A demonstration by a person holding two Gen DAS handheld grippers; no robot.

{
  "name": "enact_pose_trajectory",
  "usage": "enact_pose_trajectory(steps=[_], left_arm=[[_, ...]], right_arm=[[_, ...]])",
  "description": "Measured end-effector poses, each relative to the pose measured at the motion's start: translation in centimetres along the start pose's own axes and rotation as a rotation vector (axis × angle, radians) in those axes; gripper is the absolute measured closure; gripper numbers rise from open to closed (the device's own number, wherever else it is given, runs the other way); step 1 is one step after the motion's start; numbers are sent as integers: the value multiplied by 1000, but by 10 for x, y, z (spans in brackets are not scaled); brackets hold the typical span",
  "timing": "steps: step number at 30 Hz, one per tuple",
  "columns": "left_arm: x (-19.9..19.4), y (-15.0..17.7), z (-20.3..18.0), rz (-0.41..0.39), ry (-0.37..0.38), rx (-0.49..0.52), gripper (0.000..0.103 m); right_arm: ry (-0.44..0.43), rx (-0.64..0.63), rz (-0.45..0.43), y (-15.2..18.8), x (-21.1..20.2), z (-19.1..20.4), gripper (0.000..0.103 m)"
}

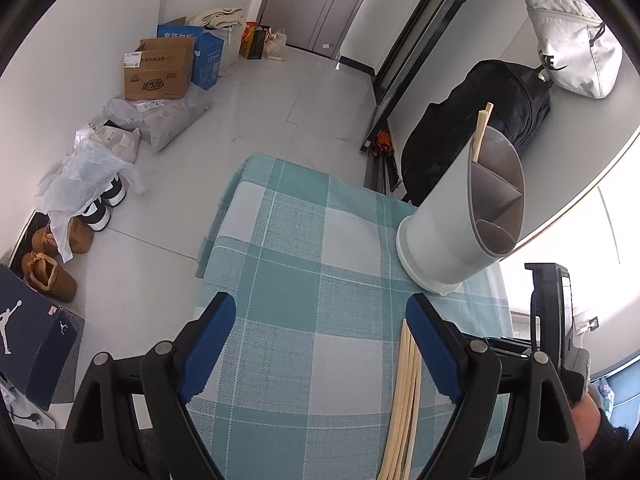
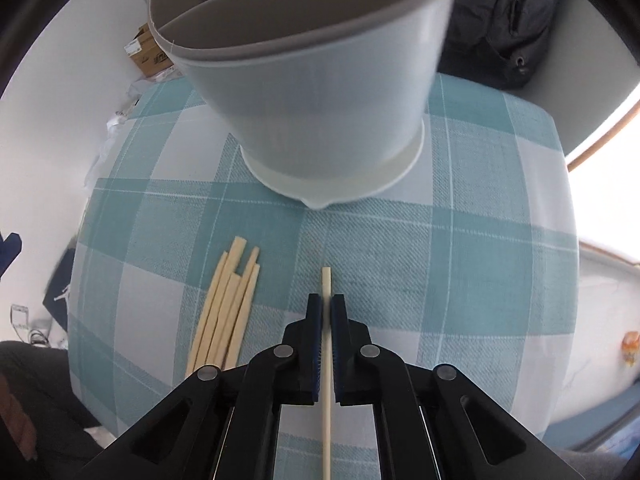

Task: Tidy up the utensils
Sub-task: 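Grasp a chopstick from the pile with the left tool while the right tool lifts its chopstick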

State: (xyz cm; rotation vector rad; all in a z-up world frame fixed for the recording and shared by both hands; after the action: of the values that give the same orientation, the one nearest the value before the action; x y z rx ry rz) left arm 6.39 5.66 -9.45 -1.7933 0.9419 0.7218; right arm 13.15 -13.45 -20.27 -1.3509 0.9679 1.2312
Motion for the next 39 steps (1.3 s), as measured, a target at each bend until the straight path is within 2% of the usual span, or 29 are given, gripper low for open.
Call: enact_pose_trajectory(steps=[11,14,17,22,23,25,27,31,33,35,37,39], left_arm=[[7,2,0,14,-37,25,19],[12,5,-1,32,-42,30,19],[18,11,-5,64,-36,49,19],[36,33,-25,168,-29,157,19],[40,39,-30,194,-29,180,19],[48,50,-37,232,-39,214,19],[55,58,-43,266,-48,240,19],[64,67,-48,295,-88,275,19],[68,70,-50,303,-116,295,19],[71,72,-49,312,-145,313,19],[75,74,-46,323,-196,333,19],[74,74,-44,314,-200,327,19]], right_arm=[[69,-90,-28,-13,4,15,96],[58,-89,-40,-14,4,17,100],[10,-47,-76,-12,-3,10,100],[-119,41,-238,-13,-43,-8,100],[-182,83,-293,-13,-56,-15,100],[-229,148,-357,-12,-71,-30,100],[-342,245,-434,-9,-86,-48,100],[-434,376,-520,-5,-91,-65,100],[-458,458,-535,1,-90,-85,100],[-443,516,-552,5,-87,-97,99],[-417,512,-553,7,-87,-99,99],[-406,507,-566,4,-90,-101,99]])
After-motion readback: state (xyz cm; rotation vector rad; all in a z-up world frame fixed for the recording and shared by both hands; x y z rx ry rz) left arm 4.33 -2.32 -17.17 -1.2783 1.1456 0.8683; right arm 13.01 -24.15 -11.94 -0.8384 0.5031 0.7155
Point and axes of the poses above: each gripper's, at about its wrist camera, not at the fingertips, and x roughly the way its jaws point, z to its left, y to its underside, the point moved 7 cm from there along x, roughly the way its jaws point, and after that the axes turned 2 degrees about z, right-handed, at the moved point
